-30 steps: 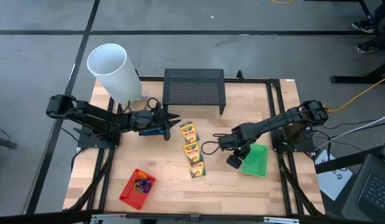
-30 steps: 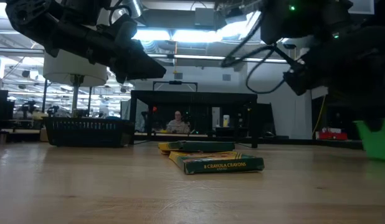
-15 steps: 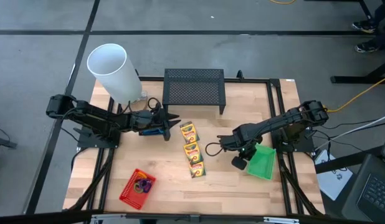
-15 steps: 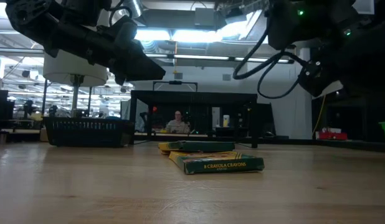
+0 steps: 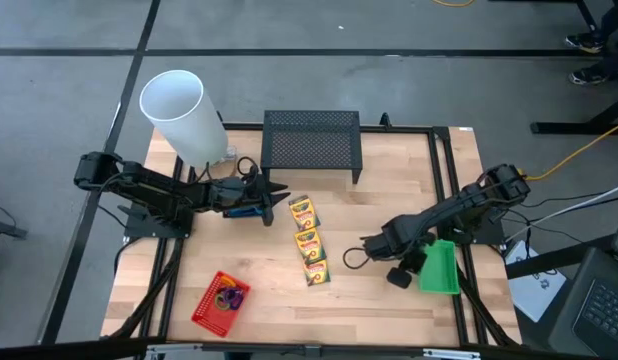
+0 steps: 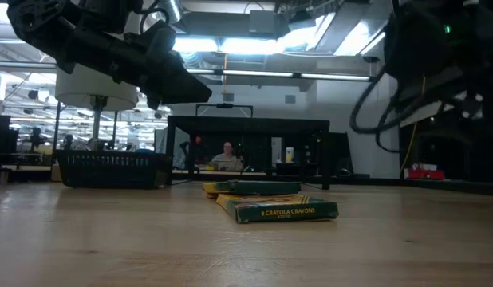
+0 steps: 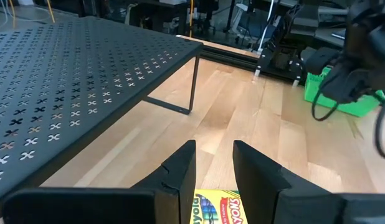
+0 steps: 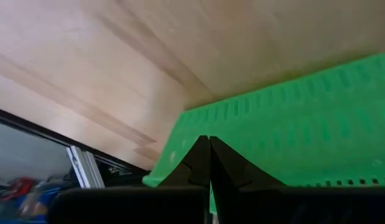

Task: Pick & Place Office Desk Supplies
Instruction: Adjust the green bin, then put the middle crayon box into the green bin

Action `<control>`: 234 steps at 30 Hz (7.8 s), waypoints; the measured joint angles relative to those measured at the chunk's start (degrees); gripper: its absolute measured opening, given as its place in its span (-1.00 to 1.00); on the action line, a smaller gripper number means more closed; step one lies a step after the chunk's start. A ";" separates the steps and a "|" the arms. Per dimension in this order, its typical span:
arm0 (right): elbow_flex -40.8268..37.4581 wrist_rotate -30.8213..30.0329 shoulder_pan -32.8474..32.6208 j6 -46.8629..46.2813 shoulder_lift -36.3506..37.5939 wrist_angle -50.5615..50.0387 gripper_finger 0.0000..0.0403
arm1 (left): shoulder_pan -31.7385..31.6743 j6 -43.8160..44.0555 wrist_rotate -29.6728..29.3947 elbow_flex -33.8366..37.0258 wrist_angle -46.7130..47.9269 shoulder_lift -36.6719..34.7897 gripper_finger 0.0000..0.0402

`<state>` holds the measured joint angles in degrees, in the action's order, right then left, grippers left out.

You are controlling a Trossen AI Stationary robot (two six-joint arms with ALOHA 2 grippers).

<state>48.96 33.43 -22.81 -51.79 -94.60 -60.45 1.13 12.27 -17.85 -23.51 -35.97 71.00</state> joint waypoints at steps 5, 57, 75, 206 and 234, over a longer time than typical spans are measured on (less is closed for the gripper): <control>-2.28 3.75 -0.24 0.10 -0.02 9.64 -0.99 | -0.09 -0.02 -0.01 0.00 -0.13 0.02 -0.48; 11.40 -26.67 9.70 4.83 -15.75 53.61 -0.02 | -0.48 -0.43 2.84 0.00 0.70 0.02 -0.48; 11.07 -44.92 2.27 -4.57 -7.59 36.17 0.13 | -0.48 0.57 4.53 0.00 3.00 0.02 -0.48; 12.49 -48.19 6.77 -18.28 -24.58 74.07 -0.24 | -0.46 0.60 4.42 -0.02 -0.07 0.02 -0.48; 12.19 -51.24 4.69 -7.77 -14.20 64.18 -1.00 | -0.48 1.23 3.45 -0.02 -0.65 -0.28 -0.48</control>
<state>61.14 -17.81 -18.12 -59.56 -108.80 3.73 0.64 13.50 -14.41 -23.53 -36.61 70.72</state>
